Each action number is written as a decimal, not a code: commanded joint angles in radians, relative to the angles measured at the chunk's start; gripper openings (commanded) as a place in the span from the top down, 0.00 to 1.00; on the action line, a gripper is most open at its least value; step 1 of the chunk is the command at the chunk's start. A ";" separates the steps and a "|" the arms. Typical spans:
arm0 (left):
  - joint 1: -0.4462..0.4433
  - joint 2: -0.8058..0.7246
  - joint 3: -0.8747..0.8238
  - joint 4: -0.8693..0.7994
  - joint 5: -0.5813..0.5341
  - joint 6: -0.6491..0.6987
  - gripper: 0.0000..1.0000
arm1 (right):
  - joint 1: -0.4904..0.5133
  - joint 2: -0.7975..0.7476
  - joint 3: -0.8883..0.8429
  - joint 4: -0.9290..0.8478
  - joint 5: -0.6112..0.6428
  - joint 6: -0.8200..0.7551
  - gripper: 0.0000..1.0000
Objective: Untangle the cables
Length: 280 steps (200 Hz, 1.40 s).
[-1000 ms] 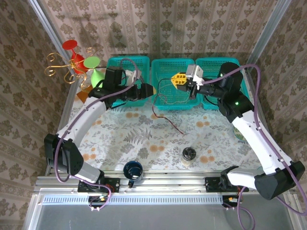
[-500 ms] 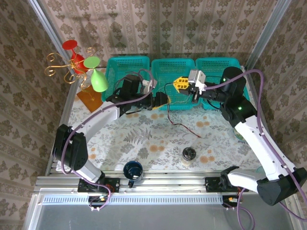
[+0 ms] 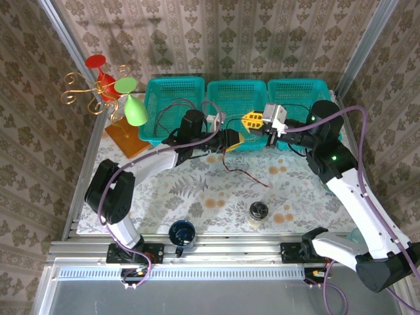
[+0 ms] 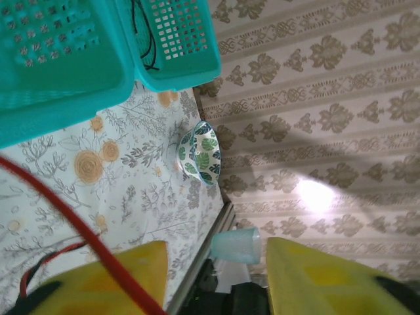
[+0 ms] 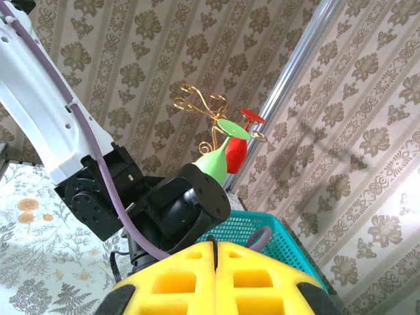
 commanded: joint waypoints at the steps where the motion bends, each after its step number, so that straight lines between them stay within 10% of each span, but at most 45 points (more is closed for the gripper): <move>1: 0.003 -0.017 0.017 0.017 -0.020 0.024 0.78 | -0.004 -0.029 -0.017 0.001 0.035 -0.017 1.00; 47: 0.016 -0.081 0.066 -0.132 -0.106 0.149 1.00 | -0.048 -0.090 -0.086 0.057 0.066 0.044 1.00; 140: 0.052 -0.274 0.065 -0.266 -0.355 0.301 1.00 | -0.210 -0.187 -0.306 0.347 0.169 0.367 1.00; 211: 0.062 -0.522 0.054 -0.382 -0.763 0.580 1.00 | -0.258 -0.195 -0.301 0.260 0.657 0.440 1.00; 280: 0.083 -0.729 0.054 -0.513 -1.010 0.816 1.00 | -0.441 -0.180 -0.361 0.271 0.846 0.554 1.00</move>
